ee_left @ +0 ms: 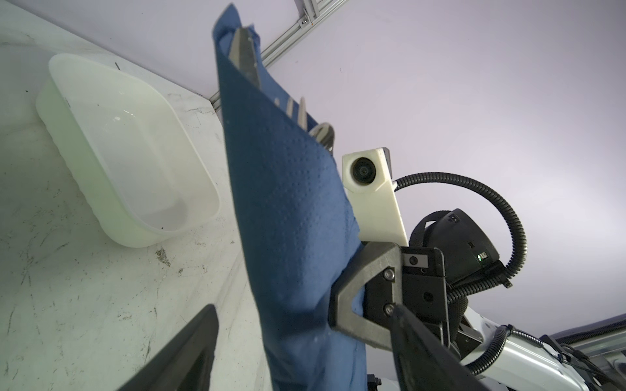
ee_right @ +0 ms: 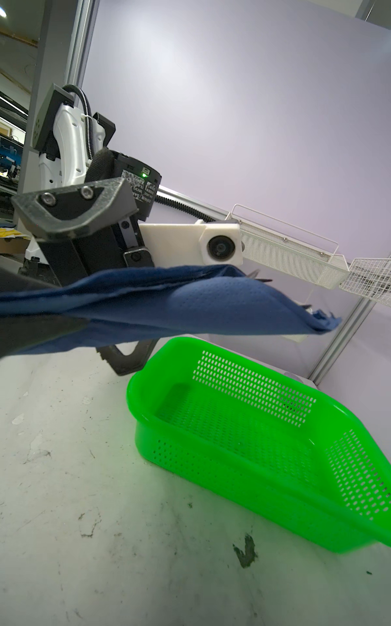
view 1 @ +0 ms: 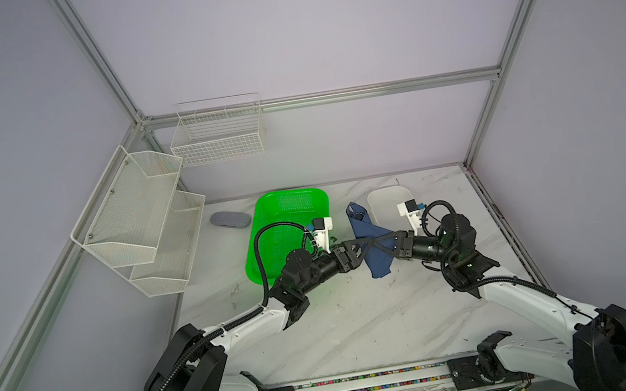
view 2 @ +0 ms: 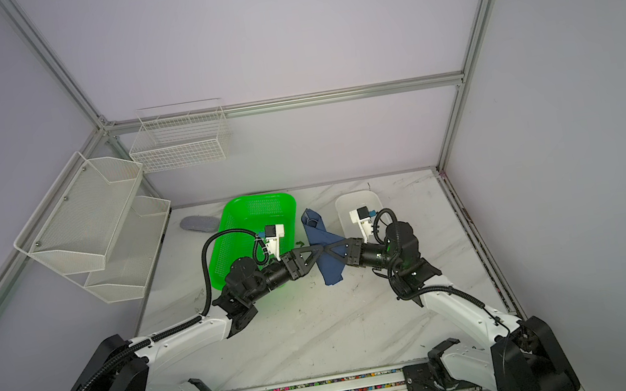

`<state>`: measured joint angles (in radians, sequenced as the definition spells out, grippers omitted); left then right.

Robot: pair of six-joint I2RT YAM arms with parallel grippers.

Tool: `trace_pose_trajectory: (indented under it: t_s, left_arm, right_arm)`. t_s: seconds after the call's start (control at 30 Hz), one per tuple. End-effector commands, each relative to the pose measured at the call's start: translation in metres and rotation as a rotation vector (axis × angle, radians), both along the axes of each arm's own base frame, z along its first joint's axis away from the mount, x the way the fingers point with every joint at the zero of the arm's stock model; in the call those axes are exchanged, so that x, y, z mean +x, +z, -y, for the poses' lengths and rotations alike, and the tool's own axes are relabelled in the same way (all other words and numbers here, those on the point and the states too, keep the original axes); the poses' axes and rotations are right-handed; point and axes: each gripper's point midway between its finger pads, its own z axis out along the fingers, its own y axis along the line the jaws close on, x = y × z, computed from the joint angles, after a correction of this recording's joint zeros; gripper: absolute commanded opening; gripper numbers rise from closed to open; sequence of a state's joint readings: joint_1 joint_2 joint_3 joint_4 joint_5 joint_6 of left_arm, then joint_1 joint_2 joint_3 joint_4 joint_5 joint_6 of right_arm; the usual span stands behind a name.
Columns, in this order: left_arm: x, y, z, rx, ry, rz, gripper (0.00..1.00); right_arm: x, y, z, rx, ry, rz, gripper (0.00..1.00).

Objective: Place the utensils on the paper napkin and roll it up

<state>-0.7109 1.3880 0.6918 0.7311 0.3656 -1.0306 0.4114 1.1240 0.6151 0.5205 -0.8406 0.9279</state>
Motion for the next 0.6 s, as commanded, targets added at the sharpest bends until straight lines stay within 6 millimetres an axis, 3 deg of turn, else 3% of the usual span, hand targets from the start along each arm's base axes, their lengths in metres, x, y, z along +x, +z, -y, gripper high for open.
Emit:
trace_pose_trajectory:
  t_s: [0.0, 0.17, 0.57]
  left_arm:
    - [0.000, 0.045, 0.005, -0.101, -0.040, 0.097, 0.74]
    - [0.004, 0.039, 0.014, -0.130, -0.067, 0.072, 0.67]
    - [0.002, 0.061, 0.011, -0.217, -0.077, 0.098, 0.61]
  right_arm:
    - [-0.008, 0.035, -0.003, 0.074, 0.047, 0.089, 0.05]
    - [-0.012, 0.038, -0.004, 0.091, 0.060, 0.091, 0.06]
    - [-0.014, 0.036, -0.003, 0.090, 0.067, 0.088, 0.06]
